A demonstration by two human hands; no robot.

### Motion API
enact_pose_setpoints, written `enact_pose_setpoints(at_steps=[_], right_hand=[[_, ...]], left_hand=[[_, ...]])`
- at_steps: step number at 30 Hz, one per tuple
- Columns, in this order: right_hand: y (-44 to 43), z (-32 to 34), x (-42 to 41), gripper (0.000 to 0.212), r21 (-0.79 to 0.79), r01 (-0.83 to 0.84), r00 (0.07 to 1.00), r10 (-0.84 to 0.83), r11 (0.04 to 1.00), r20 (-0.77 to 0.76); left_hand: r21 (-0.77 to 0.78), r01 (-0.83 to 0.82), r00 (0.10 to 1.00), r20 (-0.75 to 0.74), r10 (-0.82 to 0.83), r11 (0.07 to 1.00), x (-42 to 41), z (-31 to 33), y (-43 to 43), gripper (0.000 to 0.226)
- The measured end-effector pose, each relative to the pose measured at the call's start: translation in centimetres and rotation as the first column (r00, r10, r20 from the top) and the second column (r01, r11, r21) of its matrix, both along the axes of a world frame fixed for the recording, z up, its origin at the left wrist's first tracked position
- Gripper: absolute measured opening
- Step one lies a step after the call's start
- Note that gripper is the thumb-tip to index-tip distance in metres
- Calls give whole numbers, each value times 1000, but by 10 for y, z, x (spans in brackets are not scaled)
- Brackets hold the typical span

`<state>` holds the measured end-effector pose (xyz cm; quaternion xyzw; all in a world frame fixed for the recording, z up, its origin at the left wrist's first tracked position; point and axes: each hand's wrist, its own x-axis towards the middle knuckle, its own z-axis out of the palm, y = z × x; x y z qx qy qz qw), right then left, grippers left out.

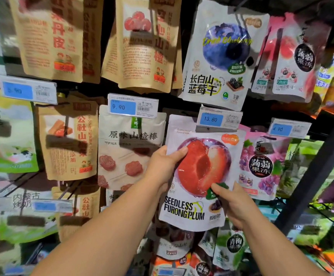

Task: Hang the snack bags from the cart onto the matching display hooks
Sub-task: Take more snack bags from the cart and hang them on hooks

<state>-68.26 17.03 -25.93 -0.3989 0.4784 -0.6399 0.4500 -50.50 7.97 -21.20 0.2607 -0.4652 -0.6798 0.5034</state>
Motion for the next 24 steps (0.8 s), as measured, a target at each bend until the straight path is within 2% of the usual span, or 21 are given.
enact_pose_setpoints(at_steps=[2, 8, 12, 17, 21, 24], right_hand=[[2, 5, 3, 52, -17, 28, 999, -27, 999, 16], [-1, 10, -1, 35, -5, 126, 992, -126, 992, 1], [-3, 11, 0, 46, 28, 97, 995, -97, 995, 5], [-4, 9, -1, 45, 3, 88, 996, -88, 996, -7], [-4, 8, -4, 27, -20, 94, 996, -94, 995, 1], [-5, 10, -6, 36, -31, 99, 995, -99, 995, -11]], left_hand=[[-3, 8, 1000, 14, -8, 1000, -1, 5, -1, 21], [11, 17, 999, 27, -17, 1000, -8, 15, -4, 23], [-4, -19, 999, 51, 19, 1000, -6, 12, -8, 26], [-22, -17, 998, 57, 18, 1000, -4, 11, -8, 29], [-80, 0, 998, 59, 5, 997, -6, 16, -6, 24], [-96, 1, 997, 82, 7, 995, -8, 19, -6, 20]])
